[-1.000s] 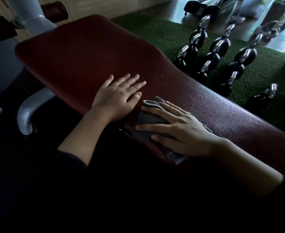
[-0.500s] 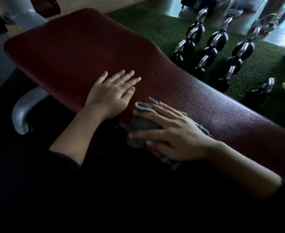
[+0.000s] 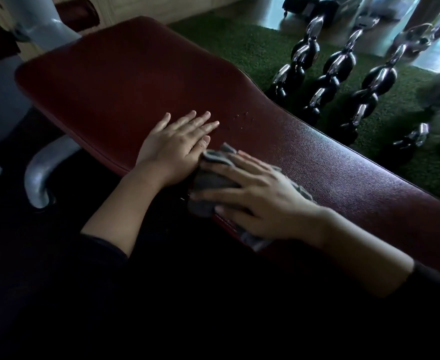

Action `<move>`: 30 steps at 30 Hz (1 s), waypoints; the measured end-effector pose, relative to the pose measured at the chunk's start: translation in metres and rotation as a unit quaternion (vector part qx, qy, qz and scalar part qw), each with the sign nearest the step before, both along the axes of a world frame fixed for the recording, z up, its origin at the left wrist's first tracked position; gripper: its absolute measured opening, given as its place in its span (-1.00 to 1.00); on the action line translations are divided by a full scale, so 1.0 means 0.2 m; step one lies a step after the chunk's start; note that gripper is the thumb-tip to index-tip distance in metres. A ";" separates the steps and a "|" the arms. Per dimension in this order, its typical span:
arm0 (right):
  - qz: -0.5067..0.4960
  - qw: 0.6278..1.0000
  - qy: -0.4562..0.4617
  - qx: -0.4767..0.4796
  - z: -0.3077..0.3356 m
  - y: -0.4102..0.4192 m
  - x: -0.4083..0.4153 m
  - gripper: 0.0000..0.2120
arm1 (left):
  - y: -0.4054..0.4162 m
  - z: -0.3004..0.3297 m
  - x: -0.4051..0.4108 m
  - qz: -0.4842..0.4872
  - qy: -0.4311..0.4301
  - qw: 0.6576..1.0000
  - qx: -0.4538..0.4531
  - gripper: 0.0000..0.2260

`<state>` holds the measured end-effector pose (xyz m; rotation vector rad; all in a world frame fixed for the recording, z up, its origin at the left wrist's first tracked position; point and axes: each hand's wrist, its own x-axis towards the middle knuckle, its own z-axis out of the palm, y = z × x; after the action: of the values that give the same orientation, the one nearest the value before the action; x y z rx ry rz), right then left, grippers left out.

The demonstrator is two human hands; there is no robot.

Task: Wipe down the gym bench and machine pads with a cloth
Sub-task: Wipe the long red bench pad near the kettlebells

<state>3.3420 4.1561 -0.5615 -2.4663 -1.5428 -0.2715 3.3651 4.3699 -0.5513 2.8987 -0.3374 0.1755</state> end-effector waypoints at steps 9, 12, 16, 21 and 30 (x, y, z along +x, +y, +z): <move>0.064 0.998 0.027 -0.002 0.01 -0.31 0.08 -0.66 | -0.02 0.01 -0.02 0.013 -0.003 1.000 -0.003 -0.58; -0.028 0.999 0.021 0.038 0.01 -0.31 0.23 -0.66 | -0.02 0.02 -0.01 0.035 -0.002 0.999 -0.009 -0.55; -0.093 0.994 0.022 0.056 0.02 -0.18 0.39 -0.63 | -0.01 0.03 0.02 0.083 -0.009 0.996 0.007 -0.51; -0.154 0.985 0.046 0.054 0.03 0.06 0.58 -0.56 | 0.03 0.08 0.15 0.120 0.001 0.992 0.044 -0.45; -0.148 0.988 0.034 -0.010 0.04 0.12 0.61 -0.49 | 0.09 0.07 0.26 0.139 0.061 0.985 0.081 -0.45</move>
<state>3.4648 4.1793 -0.5538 -2.6865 -1.1550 -0.2177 3.4163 4.3881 -0.5373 3.0879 0.0785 0.0152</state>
